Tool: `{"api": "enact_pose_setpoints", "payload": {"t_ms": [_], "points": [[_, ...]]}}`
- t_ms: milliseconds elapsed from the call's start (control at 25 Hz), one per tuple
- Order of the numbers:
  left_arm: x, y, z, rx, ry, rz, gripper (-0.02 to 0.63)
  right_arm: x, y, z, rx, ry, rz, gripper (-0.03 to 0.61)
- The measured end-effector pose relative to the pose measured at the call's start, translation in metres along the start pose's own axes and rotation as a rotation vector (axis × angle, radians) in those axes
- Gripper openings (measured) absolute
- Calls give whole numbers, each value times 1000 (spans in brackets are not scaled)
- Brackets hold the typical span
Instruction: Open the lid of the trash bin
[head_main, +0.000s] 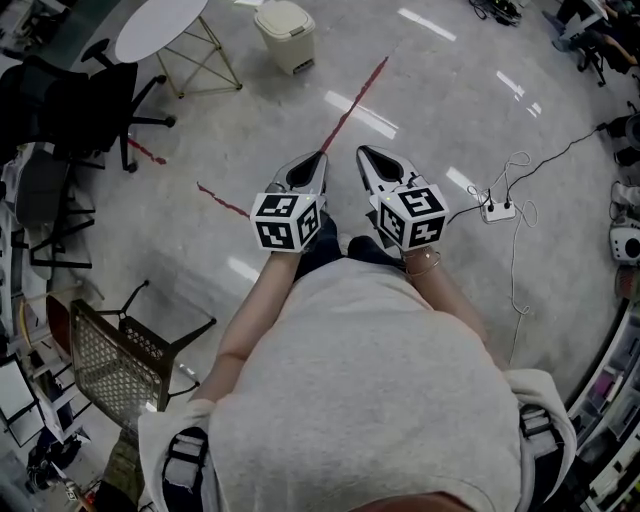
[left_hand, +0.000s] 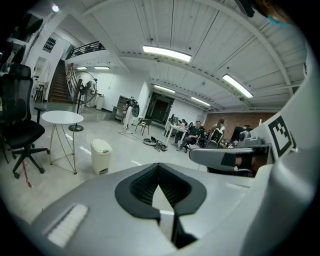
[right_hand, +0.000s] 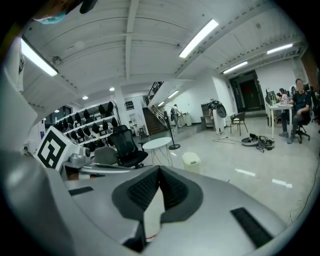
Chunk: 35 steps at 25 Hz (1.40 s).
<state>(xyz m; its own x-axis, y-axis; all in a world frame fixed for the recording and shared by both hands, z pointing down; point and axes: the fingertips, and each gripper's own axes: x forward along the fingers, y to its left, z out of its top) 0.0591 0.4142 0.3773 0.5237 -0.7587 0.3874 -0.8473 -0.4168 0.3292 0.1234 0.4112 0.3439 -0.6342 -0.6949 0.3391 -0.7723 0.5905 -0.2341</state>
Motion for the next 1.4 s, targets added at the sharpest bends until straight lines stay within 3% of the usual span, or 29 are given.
{"api": "enact_pose_setpoints", "payload": {"t_ms": [320,760,1120,1400], "points": [[47,56,39,24,6,-1,9,72,-32,25,7,-2,-15,8],[118,145,128,52,-11,-79,9,184,-72,97,4,-44,-91,8],[153,172,143,6,-12,-102,9,231,-87,108,-15,12,-81,8],[170,206,151,-29,4,-76,9,267,-89,121,-17,18,-29,8]]}}
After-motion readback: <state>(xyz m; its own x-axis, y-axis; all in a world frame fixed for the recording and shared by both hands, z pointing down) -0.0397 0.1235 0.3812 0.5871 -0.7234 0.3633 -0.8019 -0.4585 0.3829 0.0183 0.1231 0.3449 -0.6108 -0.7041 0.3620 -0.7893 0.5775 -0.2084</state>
